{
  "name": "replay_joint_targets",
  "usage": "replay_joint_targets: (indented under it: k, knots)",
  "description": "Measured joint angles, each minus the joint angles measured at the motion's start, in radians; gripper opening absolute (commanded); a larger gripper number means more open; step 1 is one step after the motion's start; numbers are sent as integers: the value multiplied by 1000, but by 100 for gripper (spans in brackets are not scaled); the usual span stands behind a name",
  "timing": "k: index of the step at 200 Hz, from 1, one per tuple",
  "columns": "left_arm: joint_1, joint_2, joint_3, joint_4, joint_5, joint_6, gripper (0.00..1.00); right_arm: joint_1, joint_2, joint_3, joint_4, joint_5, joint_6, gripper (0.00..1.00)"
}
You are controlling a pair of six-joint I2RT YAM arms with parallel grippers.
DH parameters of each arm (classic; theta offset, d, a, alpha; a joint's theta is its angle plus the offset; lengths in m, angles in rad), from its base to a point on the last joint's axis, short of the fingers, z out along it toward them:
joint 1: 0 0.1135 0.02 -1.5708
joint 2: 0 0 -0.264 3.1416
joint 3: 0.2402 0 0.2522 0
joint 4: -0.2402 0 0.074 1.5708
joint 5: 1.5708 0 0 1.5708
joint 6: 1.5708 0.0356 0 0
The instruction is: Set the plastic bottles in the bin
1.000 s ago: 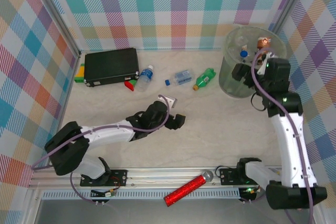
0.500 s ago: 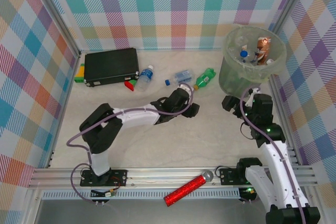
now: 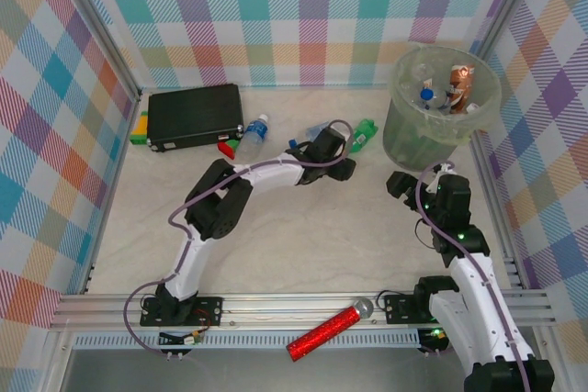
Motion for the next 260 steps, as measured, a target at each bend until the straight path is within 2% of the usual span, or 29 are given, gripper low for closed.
replay_joint_targets:
  k: [38,73,78,90,109,142,154,195,234,260]
  knots:
    - [15,139,197,-99,0,35,72,0,-35,-16,4,0,16,99]
    - [27,200,278,-169,-5,57,70,0,-53,-19,8,0,20,99]
    - [27,201,289,-175,-4,58,67,0,-53,-19,10,0,21,99]
    - [31,208,316,-185,3,61,51,0,-53,-23,11,0,22,99]
    - [36,224,352,-201,16,64,33,0,-51,-31,16,-1,24,99]
    - [41,227,354,-205,38,67,28,0,-42,-33,17,-7,24,99]
    - [41,218,328,-188,43,66,24,0,-42,-33,17,-8,24,99]
    - [39,95,132,-134,66,52,21,0,-32,-33,18,-24,24,99]
    - [17,-118,-114,-52,71,24,22,0,-10,-18,15,-64,25,99]
    - [-17,-285,-275,40,80,-12,22,0,37,51,6,-125,27,99]
